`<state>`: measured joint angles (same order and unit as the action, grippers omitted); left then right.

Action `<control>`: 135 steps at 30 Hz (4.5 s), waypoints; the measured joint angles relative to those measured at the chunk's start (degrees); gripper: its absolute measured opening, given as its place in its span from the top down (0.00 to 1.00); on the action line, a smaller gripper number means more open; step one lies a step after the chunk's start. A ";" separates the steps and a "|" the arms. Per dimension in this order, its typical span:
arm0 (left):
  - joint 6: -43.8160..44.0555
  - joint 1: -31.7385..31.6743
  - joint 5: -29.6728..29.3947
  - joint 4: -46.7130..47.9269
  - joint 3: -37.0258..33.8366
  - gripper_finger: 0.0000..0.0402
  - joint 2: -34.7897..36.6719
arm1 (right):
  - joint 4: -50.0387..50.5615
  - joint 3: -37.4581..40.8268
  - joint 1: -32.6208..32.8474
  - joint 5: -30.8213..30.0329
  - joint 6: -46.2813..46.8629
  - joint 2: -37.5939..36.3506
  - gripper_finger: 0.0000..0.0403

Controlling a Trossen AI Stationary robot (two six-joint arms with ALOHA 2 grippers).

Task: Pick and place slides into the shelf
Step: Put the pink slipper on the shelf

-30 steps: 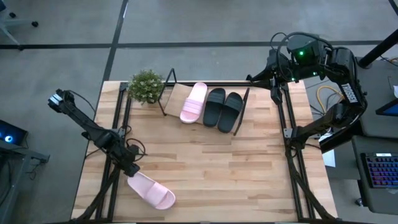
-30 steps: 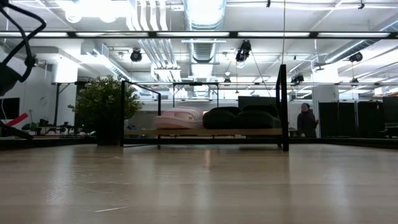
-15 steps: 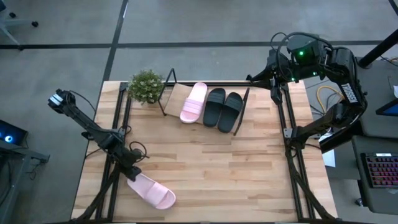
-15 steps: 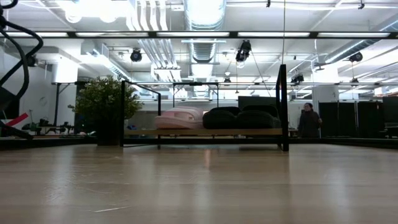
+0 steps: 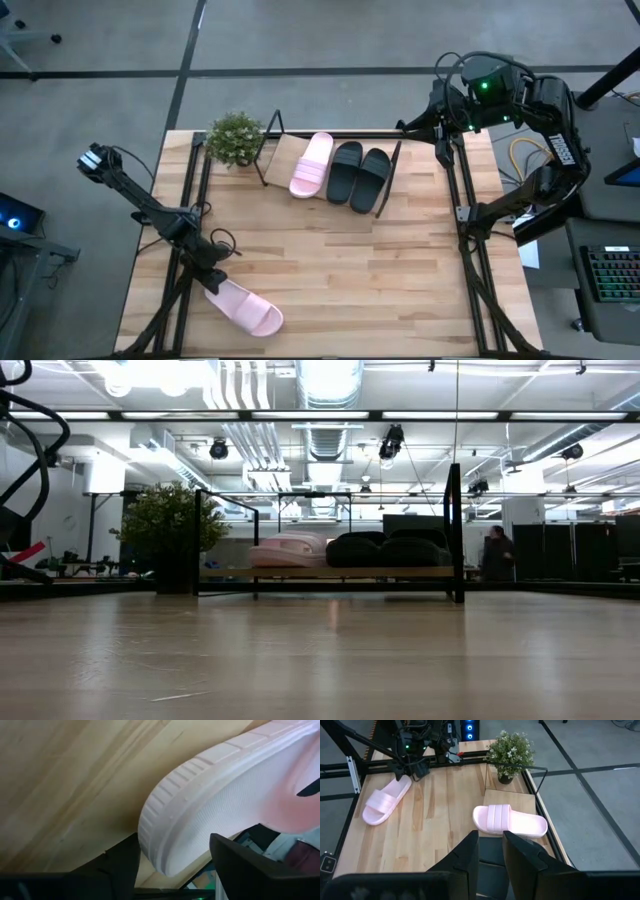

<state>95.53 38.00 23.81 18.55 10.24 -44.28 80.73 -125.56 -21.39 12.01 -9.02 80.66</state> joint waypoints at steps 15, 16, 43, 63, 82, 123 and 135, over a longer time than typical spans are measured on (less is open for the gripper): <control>-2.83 0.04 0.01 -0.05 0.09 0.86 -0.05 | -0.02 0.00 0.00 -0.02 -0.62 0.00 0.80; -3.28 0.04 -0.35 -0.09 0.04 0.90 0.19 | -0.02 0.00 0.00 -0.02 -0.63 0.00 0.80; -5.83 -0.02 -21.25 -11.00 0.72 0.94 6.85 | -0.04 0.00 0.00 -0.04 -1.46 0.00 0.80; -11.43 -0.13 -22.60 -9.65 9.46 0.94 5.28 | -0.17 0.00 0.00 -0.02 -0.39 0.04 0.80; -42.76 -11.44 -36.29 -13.14 30.86 0.95 -2.19 | -2.40 0.00 -0.02 0.00 0.04 0.22 0.80; -89.49 -51.54 -3.64 39.90 86.77 0.95 -36.85 | -1.67 0.00 -0.01 0.17 2.82 0.11 0.80; -102.89 -63.63 4.77 48.80 101.12 0.95 -49.05 | -1.70 0.00 -0.02 0.13 2.99 0.11 0.80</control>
<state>-7.36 -25.63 28.58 67.36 111.36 -93.33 79.02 -125.56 -21.41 12.14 -6.02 80.77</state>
